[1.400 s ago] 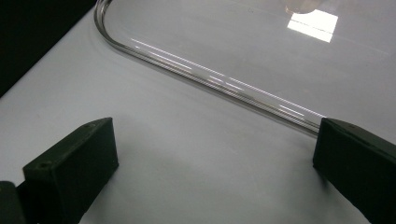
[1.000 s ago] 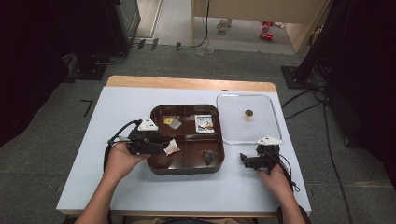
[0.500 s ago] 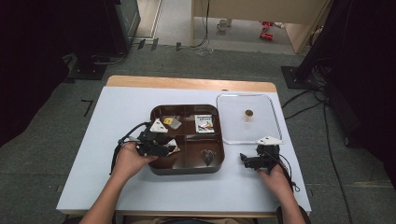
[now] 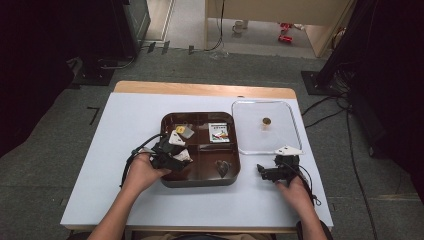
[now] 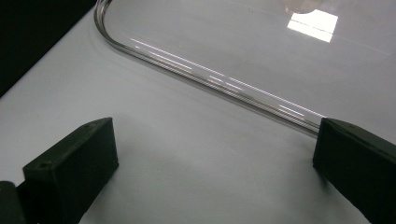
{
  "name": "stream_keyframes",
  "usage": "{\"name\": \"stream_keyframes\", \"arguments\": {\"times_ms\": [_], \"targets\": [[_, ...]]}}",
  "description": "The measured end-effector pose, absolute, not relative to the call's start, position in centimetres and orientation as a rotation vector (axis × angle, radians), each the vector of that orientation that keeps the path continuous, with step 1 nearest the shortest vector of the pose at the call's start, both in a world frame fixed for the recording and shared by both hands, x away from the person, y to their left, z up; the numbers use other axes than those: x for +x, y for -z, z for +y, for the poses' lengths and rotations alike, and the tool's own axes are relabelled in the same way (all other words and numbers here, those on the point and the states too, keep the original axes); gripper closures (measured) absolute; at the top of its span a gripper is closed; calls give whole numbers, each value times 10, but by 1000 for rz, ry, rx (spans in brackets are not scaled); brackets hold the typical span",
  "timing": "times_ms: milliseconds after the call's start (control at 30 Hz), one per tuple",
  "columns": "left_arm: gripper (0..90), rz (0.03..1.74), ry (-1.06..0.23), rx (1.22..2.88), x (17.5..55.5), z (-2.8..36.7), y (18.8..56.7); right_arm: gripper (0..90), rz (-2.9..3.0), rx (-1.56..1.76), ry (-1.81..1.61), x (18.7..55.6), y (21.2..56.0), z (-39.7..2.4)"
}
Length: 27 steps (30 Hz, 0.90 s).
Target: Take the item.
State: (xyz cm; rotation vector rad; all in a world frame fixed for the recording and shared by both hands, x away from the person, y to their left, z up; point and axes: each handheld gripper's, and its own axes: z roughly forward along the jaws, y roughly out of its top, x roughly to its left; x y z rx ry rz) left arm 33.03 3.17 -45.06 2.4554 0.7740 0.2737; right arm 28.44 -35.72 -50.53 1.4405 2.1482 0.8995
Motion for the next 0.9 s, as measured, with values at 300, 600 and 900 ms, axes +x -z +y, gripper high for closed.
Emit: {"name": "stream_keyframes", "arguments": {"times_ms": [300,600,900], "targets": [[383,783,-241,2506,328,26,454,0,2148,1441,-900,284,505,-357],[428,790,-238,2583,330,19,461,0,2148,1441,-900,284,505,-357],[574,779,-243,2570,327,20,460,0,2148,1437,-900,285,505,-357]]}}
